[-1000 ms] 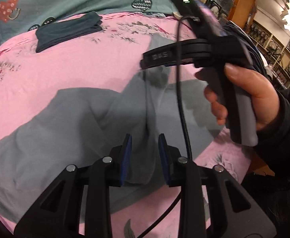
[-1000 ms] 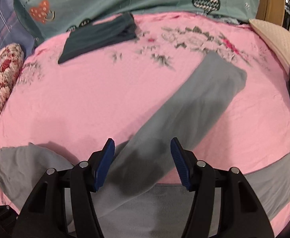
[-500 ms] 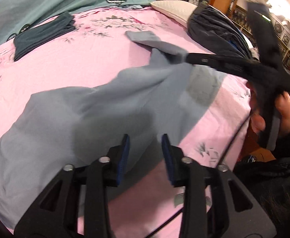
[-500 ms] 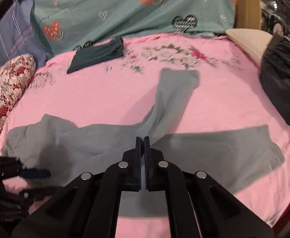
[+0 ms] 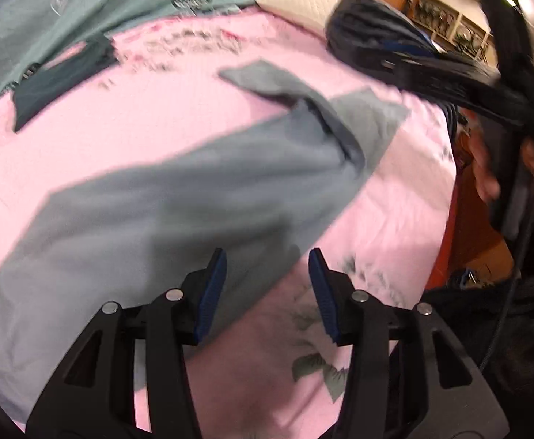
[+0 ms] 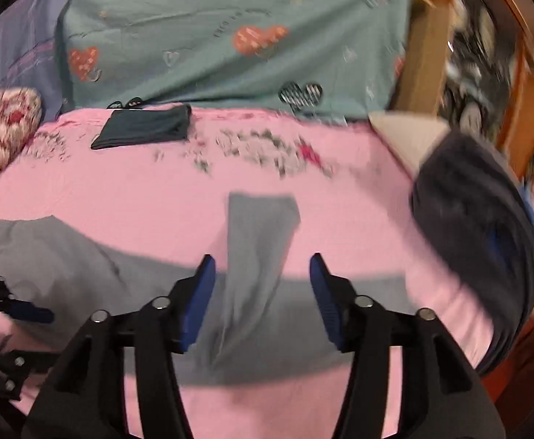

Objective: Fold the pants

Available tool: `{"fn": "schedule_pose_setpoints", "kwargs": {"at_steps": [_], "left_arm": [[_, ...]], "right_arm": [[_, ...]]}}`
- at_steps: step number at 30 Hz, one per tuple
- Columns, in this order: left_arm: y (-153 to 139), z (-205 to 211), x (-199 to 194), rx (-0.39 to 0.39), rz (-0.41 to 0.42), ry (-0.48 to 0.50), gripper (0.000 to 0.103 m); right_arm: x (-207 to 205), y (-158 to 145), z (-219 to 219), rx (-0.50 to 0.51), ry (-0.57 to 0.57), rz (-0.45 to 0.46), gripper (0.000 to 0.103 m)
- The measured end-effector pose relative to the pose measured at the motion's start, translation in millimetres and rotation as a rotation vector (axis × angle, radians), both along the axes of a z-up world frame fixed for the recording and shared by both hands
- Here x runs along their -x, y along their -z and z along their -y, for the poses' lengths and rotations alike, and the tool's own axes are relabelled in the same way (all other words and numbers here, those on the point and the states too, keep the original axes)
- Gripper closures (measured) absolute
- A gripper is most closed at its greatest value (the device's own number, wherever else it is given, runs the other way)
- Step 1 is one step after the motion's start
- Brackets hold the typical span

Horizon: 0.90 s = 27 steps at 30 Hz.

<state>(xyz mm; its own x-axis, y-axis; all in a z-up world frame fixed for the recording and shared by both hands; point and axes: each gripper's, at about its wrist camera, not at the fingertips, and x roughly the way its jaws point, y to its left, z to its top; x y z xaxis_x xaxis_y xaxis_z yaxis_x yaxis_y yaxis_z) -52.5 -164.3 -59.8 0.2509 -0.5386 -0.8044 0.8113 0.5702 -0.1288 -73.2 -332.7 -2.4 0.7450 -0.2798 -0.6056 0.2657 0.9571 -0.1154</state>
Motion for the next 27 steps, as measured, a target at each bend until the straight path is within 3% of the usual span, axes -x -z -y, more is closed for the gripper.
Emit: {"fn": "schedule_pose_setpoints", "kwargs": {"at_steps": [2, 3, 8, 13, 14, 15, 16, 19, 25, 27], "left_arm": [[-9, -4, -7, 0.013, 0.016, -0.058, 0.049], [-10, -7, -14, 0.011, 0.014, -0.099, 0.048], [7, -15, -41, -0.027, -0.062, -0.211, 0.053], [12, -17, -49, -0.014, -0.103, -0.218, 0.053], [13, -16, -49, -0.012, -0.106, -0.210, 0.052], [14, -15, -50, -0.013, -0.104, -0.206, 0.052], [14, -15, -50, -0.015, -0.104, -0.204, 0.052], [15, -15, -49, -0.005, -0.116, -0.191, 0.049], [12, -6, -28, 0.021, -0.127, -0.104, 0.039], [10, -1, -22, 0.031, -0.124, -0.076, 0.034]], "right_arm": [[-33, -6, -10, 0.078, -0.030, -0.007, 0.043], [-56, -1, -16, 0.114, -0.047, -0.053, 0.043], [-141, 58, -23, 0.237, -0.039, -0.302, 0.043], [-162, 96, 6, 0.233, 0.054, -0.431, 0.046], [-160, 98, 11, 0.205, 0.045, -0.422, 0.063], [-160, 101, 14, 0.195, 0.054, -0.439, 0.098], [-158, 104, 19, 0.164, 0.055, -0.452, 0.099], [-129, 90, 23, 0.118, 0.089, -0.333, 0.099], [-1, 36, 21, 0.128, 0.231, 0.086, 0.099], [35, 38, 29, 0.132, 0.300, 0.130, 0.099]]}}
